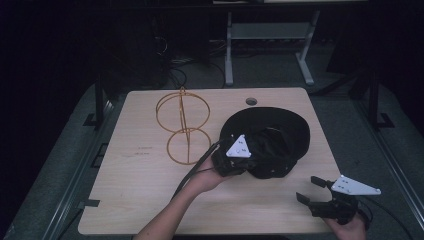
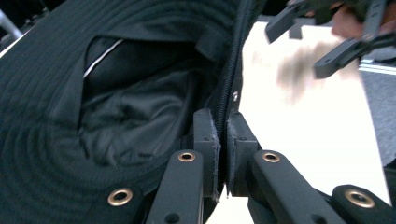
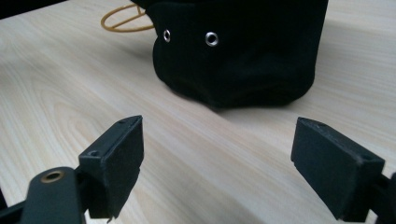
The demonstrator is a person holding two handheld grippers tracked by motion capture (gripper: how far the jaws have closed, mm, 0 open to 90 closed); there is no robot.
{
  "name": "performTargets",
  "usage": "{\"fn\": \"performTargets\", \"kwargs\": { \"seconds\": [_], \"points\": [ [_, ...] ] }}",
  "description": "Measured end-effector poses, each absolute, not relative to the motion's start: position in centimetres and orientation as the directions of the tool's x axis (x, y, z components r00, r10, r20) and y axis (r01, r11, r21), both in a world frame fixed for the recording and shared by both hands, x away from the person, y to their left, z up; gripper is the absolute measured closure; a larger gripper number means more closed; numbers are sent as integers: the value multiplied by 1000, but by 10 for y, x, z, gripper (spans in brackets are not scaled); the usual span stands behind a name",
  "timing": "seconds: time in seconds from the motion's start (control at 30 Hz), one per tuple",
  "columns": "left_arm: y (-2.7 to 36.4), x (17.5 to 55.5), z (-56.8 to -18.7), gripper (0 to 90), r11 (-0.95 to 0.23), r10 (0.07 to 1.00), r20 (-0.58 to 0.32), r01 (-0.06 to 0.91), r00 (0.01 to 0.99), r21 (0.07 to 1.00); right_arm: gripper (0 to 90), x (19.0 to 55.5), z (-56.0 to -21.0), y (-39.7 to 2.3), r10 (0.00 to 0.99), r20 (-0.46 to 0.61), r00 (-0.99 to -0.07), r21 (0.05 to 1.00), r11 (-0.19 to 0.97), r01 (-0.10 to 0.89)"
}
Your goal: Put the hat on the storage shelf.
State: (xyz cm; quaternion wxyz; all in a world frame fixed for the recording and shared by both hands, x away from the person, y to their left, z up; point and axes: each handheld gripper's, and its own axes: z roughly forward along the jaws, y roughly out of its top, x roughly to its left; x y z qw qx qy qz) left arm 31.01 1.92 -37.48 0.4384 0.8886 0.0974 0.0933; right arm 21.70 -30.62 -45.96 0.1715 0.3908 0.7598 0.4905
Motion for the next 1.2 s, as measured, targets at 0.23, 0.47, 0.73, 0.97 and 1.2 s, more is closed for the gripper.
{"fn": "performTargets", "kwargs": {
  "seconds": [0.23,0.47,0.73,0.97,1.2],
  "points": [
    [13,303,-370,856,-553,230,31,104,973,827,144,223,-457,-296,768,100,-633,901,201,385],
    [9,300,-366,859,-540,213,14,106,977,835,217,228,-462,-284,754,89,-651,895,226,383],
    [-5,293,-357,859,-526,160,2,83,987,846,316,233,-469,-287,770,91,-631,908,196,371],
    [-14,288,-357,862,-542,104,5,53,995,839,776,233,-470,-289,743,74,-665,909,225,352],
    [-8,289,-356,838,-542,121,3,63,993,838,881,231,-468,-286,732,71,-678,905,238,352]
  ]
}}
